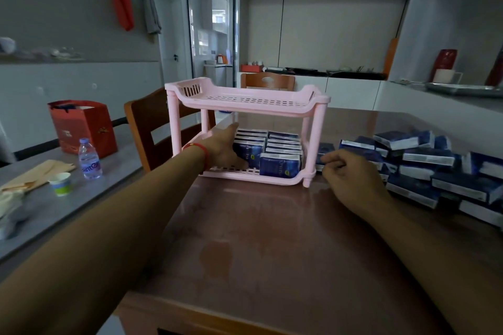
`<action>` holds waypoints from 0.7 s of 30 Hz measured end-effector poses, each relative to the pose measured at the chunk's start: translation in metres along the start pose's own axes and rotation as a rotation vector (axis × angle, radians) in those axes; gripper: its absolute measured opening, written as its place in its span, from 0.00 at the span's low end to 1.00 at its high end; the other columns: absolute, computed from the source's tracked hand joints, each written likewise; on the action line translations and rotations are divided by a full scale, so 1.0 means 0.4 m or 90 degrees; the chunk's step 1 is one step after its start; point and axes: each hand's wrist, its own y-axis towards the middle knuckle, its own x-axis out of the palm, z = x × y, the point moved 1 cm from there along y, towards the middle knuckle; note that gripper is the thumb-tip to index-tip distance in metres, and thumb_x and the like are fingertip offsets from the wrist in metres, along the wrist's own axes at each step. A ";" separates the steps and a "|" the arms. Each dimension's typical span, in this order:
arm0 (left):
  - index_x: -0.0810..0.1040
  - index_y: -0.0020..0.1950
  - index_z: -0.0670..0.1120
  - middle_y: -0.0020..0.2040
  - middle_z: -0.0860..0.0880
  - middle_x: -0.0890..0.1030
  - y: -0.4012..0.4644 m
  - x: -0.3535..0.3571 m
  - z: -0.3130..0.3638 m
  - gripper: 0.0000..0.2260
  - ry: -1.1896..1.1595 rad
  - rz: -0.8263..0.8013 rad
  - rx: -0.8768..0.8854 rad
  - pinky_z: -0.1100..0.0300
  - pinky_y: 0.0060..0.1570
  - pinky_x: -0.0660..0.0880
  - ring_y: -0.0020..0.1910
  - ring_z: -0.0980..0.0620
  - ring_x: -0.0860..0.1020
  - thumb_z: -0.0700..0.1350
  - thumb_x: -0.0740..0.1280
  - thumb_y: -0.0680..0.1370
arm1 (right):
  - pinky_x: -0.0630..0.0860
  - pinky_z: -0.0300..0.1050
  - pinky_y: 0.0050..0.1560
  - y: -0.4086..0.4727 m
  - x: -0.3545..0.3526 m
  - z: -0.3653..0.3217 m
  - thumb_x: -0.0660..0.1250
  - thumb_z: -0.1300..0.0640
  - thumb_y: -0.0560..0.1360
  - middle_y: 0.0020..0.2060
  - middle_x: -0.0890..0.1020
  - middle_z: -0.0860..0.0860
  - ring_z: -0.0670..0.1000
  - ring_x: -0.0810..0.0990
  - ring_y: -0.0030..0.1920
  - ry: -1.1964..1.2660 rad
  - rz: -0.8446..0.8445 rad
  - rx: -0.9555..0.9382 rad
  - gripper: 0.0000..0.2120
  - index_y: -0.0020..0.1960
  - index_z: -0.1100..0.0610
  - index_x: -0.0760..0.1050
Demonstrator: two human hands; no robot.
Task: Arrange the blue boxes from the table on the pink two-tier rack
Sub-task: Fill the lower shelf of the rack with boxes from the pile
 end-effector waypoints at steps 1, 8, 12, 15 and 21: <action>0.61 0.75 0.51 0.66 0.45 0.76 0.001 0.003 0.006 0.44 0.002 -0.003 0.005 0.47 0.66 0.74 0.63 0.43 0.76 0.48 0.81 0.65 | 0.70 0.33 0.37 0.001 0.000 0.002 0.67 0.62 0.77 0.44 0.82 0.50 0.44 0.79 0.40 0.002 -0.002 0.001 0.09 0.57 0.56 0.79; 0.64 0.72 0.45 0.58 0.50 0.73 -0.008 0.028 0.041 0.34 -0.099 0.007 0.049 0.61 0.54 0.70 0.58 0.51 0.73 0.35 0.77 0.71 | 0.76 0.41 0.43 0.010 0.005 0.007 0.67 0.60 0.77 0.43 0.83 0.48 0.46 0.81 0.42 -0.009 0.000 -0.001 0.07 0.54 0.55 0.80; 0.60 0.76 0.45 0.59 0.51 0.70 -0.024 0.020 0.048 0.38 -0.158 -0.002 0.049 0.60 0.55 0.72 0.58 0.52 0.72 0.32 0.74 0.71 | 0.74 0.37 0.41 0.010 0.005 0.010 0.67 0.60 0.78 0.44 0.82 0.48 0.43 0.80 0.42 -0.011 -0.008 -0.007 0.07 0.54 0.54 0.80; 0.53 0.80 0.47 0.60 0.50 0.68 -0.042 0.010 0.052 0.41 -0.209 -0.003 0.040 0.58 0.55 0.76 0.58 0.50 0.72 0.30 0.70 0.73 | 0.74 0.38 0.42 0.008 0.005 0.013 0.67 0.60 0.78 0.44 0.82 0.48 0.43 0.79 0.42 -0.003 0.000 -0.004 0.07 0.55 0.55 0.80; 0.68 0.73 0.42 0.69 0.40 0.74 -0.096 0.001 0.084 0.29 -0.036 0.233 0.077 0.51 0.65 0.73 0.67 0.41 0.73 0.36 0.70 0.73 | 0.70 0.35 0.37 -0.001 0.000 0.014 0.66 0.61 0.77 0.42 0.81 0.48 0.43 0.78 0.38 0.001 0.026 -0.013 0.08 0.54 0.55 0.80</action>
